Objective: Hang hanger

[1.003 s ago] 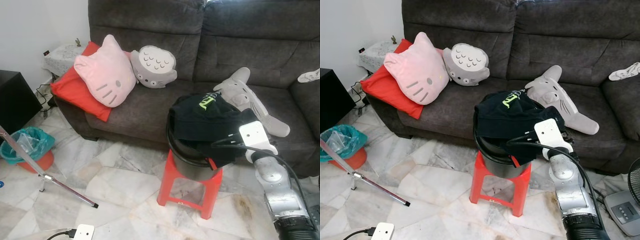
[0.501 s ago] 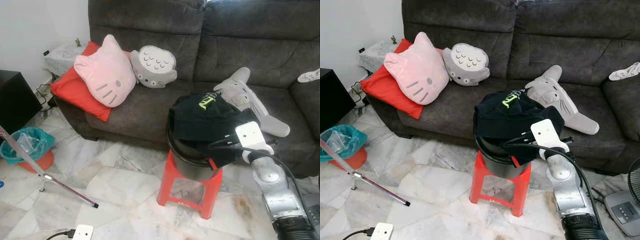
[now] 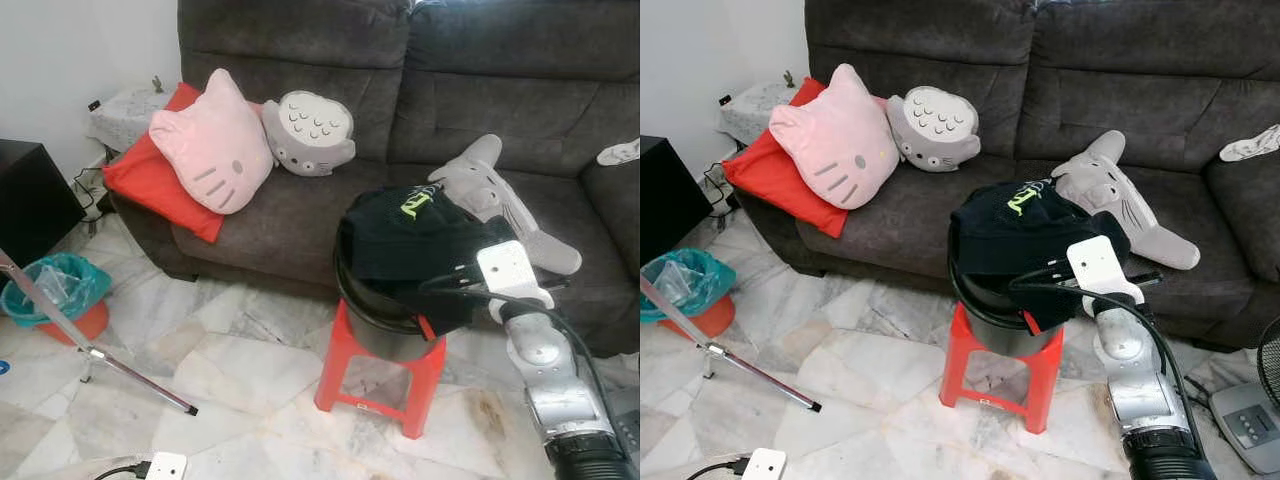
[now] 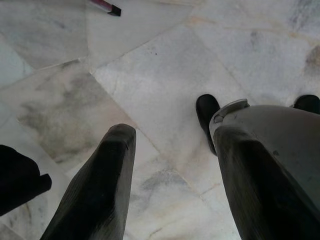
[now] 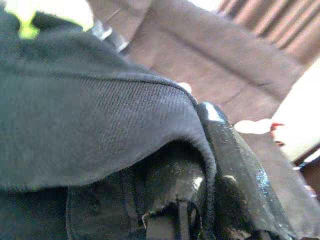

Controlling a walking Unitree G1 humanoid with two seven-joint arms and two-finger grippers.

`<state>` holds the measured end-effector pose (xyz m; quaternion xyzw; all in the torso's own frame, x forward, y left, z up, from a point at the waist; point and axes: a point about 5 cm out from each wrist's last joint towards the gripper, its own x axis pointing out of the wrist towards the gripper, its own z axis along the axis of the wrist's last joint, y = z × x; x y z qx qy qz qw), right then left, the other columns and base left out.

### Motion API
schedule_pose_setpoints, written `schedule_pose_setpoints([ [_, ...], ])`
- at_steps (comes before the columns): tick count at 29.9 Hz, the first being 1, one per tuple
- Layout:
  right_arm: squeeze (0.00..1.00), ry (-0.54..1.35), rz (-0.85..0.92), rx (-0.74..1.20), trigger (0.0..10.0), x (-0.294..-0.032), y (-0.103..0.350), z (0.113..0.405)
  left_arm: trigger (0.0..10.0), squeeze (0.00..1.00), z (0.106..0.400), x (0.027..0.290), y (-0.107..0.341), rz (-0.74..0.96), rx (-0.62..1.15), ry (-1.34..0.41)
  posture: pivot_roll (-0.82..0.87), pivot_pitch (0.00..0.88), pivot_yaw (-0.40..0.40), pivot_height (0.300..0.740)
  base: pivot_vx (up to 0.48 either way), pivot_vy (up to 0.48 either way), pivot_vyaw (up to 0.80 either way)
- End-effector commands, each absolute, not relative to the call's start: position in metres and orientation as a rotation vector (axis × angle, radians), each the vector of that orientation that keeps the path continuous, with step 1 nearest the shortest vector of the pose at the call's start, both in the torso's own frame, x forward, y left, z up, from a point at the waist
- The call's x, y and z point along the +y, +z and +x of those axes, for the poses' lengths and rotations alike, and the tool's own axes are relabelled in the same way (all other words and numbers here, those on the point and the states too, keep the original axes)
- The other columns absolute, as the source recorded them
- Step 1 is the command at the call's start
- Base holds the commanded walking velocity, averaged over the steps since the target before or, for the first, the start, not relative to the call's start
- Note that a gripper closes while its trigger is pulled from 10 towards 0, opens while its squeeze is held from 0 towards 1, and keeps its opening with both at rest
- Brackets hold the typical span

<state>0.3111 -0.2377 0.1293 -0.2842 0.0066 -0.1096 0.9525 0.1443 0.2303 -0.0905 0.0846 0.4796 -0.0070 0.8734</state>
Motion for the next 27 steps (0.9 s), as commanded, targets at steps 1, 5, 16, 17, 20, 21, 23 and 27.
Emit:
schedule_pose_setpoints([
  [1,0.0,-0.272,-0.567,-0.075,0.0,-0.24,0.149,0.314,10.0,0.0,0.138,0.23,-0.093,0.178,1.028,-0.013,-0.11,0.0,0.029,0.74,0.0,0.0,0.0],
  [5,0.0,-0.346,-0.572,-0.108,0.0,-0.248,0.158,0.313,10.0,0.0,0.139,0.231,-0.093,0.176,1.026,-0.014,-0.11,0.0,0.03,0.74,0.0,0.0,0.0],
  [16,0.0,-0.191,-0.532,-0.064,5.1,-0.222,0.14,0.316,10.0,0.0,0.137,0.229,-0.094,0.173,1.031,-0.02,-0.1,0.0,0.028,0.74,0.0,0.0,0.0],
  [17,0.0,-0.19,-0.521,-0.059,10.0,-0.221,0.138,0.315,10.0,0.0,0.137,0.229,-0.094,0.173,1.031,-0.02,-0.1,0.0,0.028,0.74,0.0,0.0,0.0],
  [20,0.0,-0.196,-0.493,-0.056,10.0,-0.219,0.136,0.314,10.0,0.0,0.138,0.229,-0.094,0.169,1.028,-0.017,-0.1,0.0,0.029,0.74,0.0,0.0,0.0],
  [21,0.0,-0.196,-0.488,-0.057,10.0,-0.218,0.136,0.314,10.0,0.0,0.138,0.229,-0.094,0.167,1.026,-0.016,-0.1,0.0,0.029,0.74,0.0,0.0,0.0],
  [23,0.0,-0.195,-0.486,-0.059,10.0,-0.216,0.135,0.314,10.0,0.0,0.138,0.228,-0.093,0.165,1.022,-0.014,-0.1,0.0,0.029,0.74,0.0,0.0,0.0],
  [27,0.0,-0.197,-0.472,-0.068,10.0,-0.213,0.137,0.315,10.0,0.0,0.139,0.228,-0.093,0.167,1.015,-0.014,-0.1,0.0,0.027,0.74,0.0,0.0,0.0],
])
